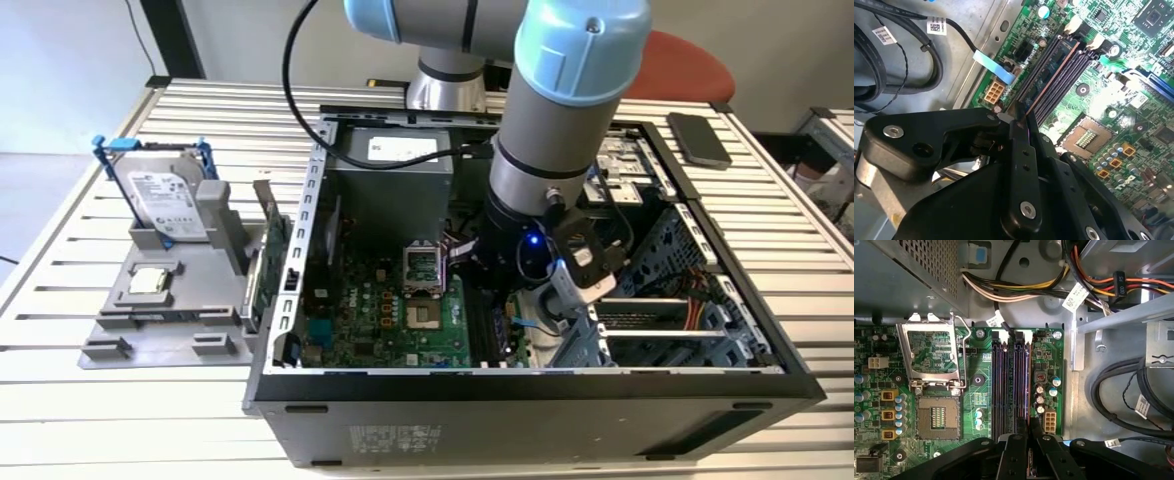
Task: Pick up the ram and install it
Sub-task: 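Insert the ram into the slot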
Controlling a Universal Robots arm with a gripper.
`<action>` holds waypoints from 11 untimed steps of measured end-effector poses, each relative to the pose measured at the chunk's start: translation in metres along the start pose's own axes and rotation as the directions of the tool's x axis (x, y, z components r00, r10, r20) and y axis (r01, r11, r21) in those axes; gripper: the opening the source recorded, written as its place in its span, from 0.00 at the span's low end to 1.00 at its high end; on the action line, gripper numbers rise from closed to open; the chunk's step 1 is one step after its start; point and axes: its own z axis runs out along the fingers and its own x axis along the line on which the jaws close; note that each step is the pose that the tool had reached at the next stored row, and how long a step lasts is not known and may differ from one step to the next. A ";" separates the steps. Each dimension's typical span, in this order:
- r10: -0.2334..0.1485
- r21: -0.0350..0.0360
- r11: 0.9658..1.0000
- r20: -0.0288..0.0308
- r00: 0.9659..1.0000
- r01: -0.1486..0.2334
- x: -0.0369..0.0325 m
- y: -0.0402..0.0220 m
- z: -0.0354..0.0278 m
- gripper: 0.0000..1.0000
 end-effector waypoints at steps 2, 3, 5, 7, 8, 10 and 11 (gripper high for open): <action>0.000 0.000 1.000 0.000 1.000 0.000 0.0000 0.0000 0.0018 0.00; 0.000 0.000 1.000 0.000 1.000 0.000 0.0001 0.0000 0.0030 0.00; 0.000 0.000 1.000 0.000 1.000 0.000 0.0001 0.0000 0.0048 0.00; 0.000 0.000 1.000 0.000 1.000 0.000 0.0002 0.0000 0.0066 0.00; 0.000 0.000 1.000 0.000 1.000 0.000 0.0002 0.0000 0.0069 0.00; 0.000 0.000 1.000 0.000 1.000 0.000 0.0002 0.0000 0.0069 0.00; 0.000 0.000 1.000 0.000 1.000 0.000 0.0002 0.0000 0.0069 0.00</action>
